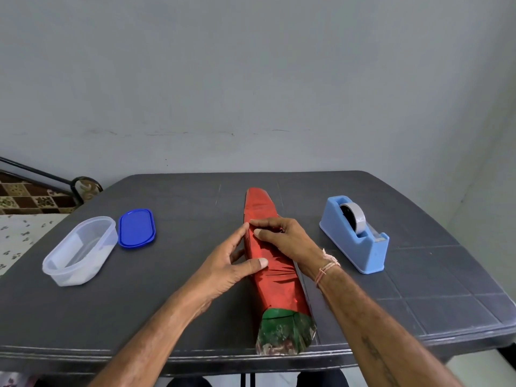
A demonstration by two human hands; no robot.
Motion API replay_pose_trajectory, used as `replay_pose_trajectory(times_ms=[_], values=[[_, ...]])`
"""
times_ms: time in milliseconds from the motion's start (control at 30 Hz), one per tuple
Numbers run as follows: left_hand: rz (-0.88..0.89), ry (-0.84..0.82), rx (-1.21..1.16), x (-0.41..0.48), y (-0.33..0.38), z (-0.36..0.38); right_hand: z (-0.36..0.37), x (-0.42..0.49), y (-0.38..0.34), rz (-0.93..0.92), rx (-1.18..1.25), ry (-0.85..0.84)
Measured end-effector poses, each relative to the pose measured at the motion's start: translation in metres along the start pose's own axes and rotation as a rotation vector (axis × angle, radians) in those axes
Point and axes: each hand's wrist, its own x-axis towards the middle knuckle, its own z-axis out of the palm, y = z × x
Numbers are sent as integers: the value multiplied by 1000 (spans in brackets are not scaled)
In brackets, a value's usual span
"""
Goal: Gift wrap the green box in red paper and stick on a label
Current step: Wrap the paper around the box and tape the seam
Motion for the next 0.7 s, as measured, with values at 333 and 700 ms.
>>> replay_pose_trajectory(times_ms=[333,700], values=[[0,20,-26,-21,-2,7,2,0,3,8,26,2],[30,146,122,7,14,-13,3,4,7,28,35,19]])
